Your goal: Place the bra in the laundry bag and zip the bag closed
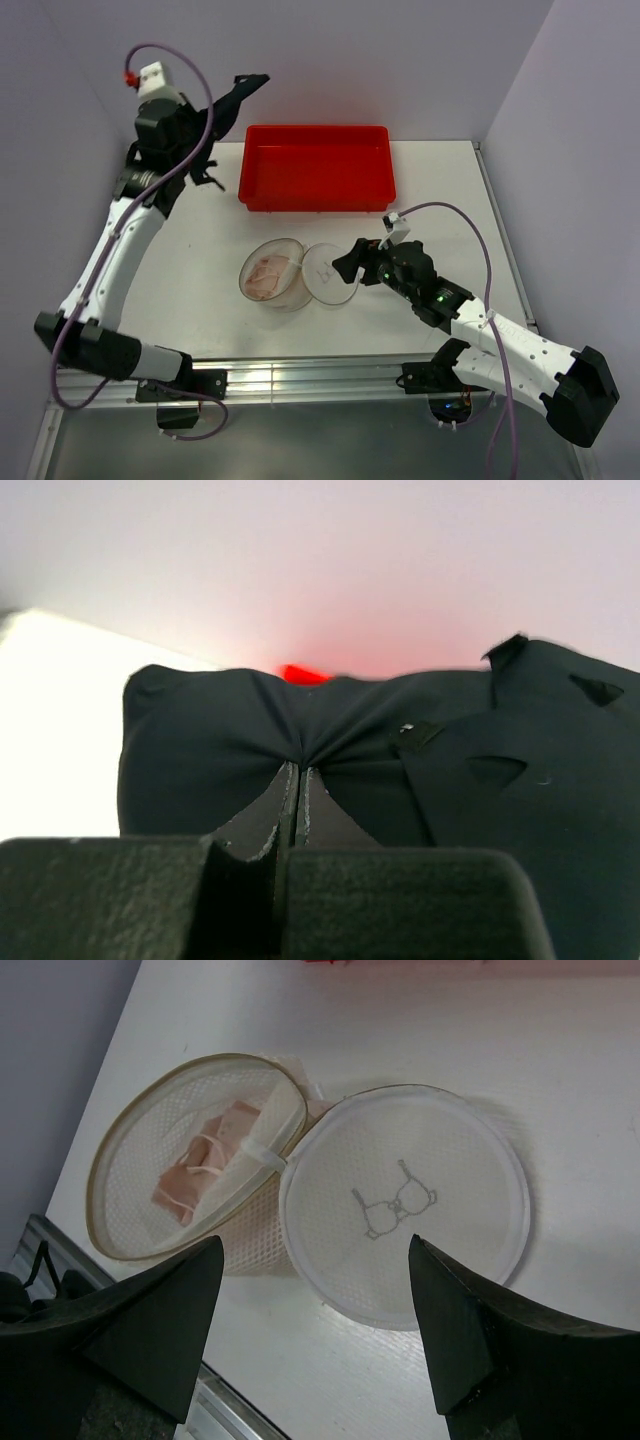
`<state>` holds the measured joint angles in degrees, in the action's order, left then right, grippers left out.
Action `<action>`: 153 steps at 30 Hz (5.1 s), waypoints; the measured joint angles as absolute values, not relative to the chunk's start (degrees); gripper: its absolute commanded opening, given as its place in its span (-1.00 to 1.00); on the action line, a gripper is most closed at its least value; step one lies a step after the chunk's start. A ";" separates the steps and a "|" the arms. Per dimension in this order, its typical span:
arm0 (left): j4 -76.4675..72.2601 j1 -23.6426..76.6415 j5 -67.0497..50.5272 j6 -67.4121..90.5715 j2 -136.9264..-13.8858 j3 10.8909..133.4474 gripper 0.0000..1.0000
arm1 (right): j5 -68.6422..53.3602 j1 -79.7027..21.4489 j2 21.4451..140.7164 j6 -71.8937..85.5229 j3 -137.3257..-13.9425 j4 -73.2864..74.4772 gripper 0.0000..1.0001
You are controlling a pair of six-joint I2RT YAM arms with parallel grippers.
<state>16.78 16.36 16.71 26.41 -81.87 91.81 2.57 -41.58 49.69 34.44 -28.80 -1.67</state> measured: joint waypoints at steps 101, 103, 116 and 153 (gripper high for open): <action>2.72 -14.44 -22.96 36.60 -57.39 59.24 -1.00 | -7.38 -51.57 72.66 28.32 -55.81 -7.64 0.83; 2.17 -13.41 -24.43 37.36 -55.16 59.72 -1.00 | -8.75 -51.62 76.90 26.41 -62.37 -7.70 0.84; -2.66 -4.03 -35.48 42.94 -46.68 61.82 -1.00 | -16.95 -47.40 88.05 22.87 -86.32 -8.25 0.81; 9.89 4.29 -48.25 31.03 -41.25 58.15 0.78 | -36.10 -39.94 76.31 26.87 -80.73 -16.82 -1.00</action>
